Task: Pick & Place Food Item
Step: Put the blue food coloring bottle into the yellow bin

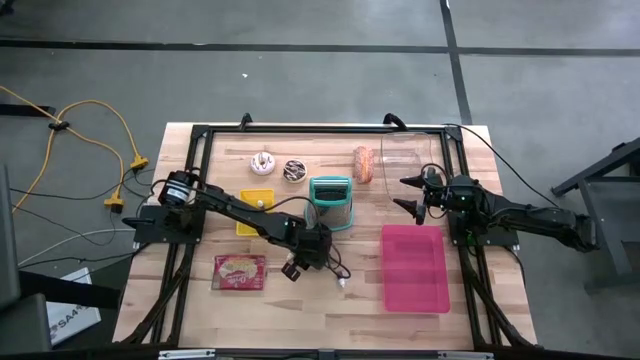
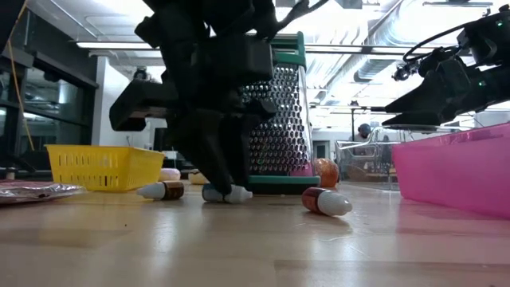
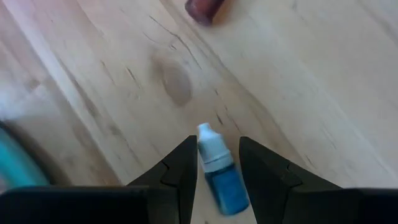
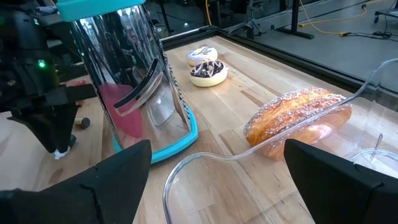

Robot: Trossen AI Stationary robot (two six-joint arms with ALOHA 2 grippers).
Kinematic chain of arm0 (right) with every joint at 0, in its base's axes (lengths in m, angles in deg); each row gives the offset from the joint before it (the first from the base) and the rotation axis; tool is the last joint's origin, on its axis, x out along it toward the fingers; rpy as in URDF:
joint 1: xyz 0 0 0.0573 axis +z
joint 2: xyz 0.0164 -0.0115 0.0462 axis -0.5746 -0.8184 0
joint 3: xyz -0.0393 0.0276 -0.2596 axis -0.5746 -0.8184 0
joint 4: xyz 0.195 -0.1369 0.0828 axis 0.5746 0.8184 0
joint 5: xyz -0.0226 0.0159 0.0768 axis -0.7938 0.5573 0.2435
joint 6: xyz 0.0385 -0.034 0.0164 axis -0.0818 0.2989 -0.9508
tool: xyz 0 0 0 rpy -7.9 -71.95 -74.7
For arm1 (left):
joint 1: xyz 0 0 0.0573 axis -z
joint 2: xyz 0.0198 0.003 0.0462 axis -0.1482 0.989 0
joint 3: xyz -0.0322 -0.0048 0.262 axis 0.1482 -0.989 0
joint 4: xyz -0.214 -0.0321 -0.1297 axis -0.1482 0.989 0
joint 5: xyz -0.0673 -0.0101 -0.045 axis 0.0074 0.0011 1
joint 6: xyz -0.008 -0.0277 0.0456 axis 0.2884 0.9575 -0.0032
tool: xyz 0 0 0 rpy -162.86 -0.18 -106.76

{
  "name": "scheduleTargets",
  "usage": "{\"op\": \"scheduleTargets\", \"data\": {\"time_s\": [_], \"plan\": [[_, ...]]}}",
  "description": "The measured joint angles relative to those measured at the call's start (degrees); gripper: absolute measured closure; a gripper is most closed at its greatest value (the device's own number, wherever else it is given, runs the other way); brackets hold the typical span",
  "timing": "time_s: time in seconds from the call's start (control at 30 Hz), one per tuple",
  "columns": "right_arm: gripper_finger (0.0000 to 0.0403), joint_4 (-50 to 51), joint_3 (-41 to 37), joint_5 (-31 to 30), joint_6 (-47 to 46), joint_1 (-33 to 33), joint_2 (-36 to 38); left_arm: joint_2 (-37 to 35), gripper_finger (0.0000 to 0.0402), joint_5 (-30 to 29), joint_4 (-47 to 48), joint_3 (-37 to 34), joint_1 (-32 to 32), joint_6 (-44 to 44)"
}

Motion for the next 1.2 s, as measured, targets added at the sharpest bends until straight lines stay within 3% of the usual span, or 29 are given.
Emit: {"op": "scheduleTargets", "data": {"time_s": [0.87,1.2], "plan": [[0.0046,-0.02,0.02,0.0,0.0,0.0,0.02,0.47,0.0289,0.13,1.69,-0.04,-0.65,3.5],[0.0046,-0.02,0.0,0.0,0.0,0.0,0.02,0.47,0.0317,0.25,1.89,-0.04,-0.65,3.66]]}}
